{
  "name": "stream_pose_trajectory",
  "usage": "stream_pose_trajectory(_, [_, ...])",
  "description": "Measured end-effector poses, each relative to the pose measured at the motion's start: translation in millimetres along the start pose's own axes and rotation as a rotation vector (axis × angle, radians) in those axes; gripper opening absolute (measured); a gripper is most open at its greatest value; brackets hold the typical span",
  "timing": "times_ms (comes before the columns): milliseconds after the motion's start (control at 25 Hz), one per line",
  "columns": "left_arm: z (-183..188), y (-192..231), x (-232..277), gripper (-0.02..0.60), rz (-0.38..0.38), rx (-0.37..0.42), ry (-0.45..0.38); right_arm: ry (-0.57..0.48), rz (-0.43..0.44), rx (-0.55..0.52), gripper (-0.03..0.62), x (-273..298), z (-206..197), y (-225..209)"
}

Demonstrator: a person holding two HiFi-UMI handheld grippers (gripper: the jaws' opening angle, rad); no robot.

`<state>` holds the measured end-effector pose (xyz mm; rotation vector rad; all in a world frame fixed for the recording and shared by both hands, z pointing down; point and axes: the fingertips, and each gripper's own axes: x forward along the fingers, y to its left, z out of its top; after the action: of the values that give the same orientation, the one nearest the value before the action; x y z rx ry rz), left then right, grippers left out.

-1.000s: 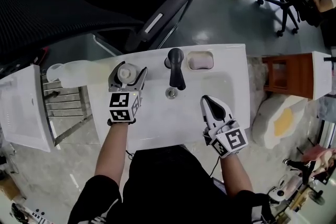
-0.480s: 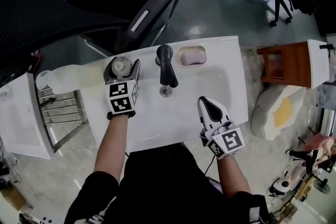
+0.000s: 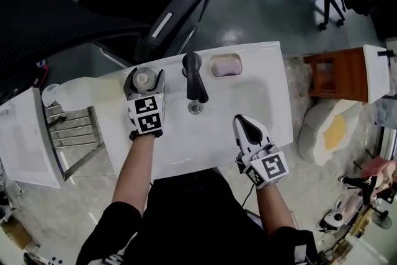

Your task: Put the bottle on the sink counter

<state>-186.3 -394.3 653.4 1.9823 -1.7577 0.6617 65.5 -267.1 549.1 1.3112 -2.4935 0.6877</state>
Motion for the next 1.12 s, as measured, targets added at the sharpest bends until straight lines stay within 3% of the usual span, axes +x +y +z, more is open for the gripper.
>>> stream_pose_trajectory(240, [-1.7,-1.7,-0.6,0.351,-0.006,0.018,0.009,0.001,0.03,-0.011,0.032,5.2,1.9,9.1])
stream_pose_trajectory(560, [2.2,-6.9,-7.1,0.396,-0.083,-0.042,-0.03,0.002,0.044,-0.014,0.032,6.1,2.4,7.3])
stream_pose_trajectory(920, [-7.8,-5.6,-42.2,0.397,-0.024,-0.052,-0.022,-0.04,0.095,-0.041,0.032,-0.8,15.1,5.6])
stream_pose_trajectory(1120, [-6.6,-12.3,-76.4,0.396,0.01,-0.101,-0.016,-0.115,0.139,-0.015,0.032,-16.7,50.9,-6.2])
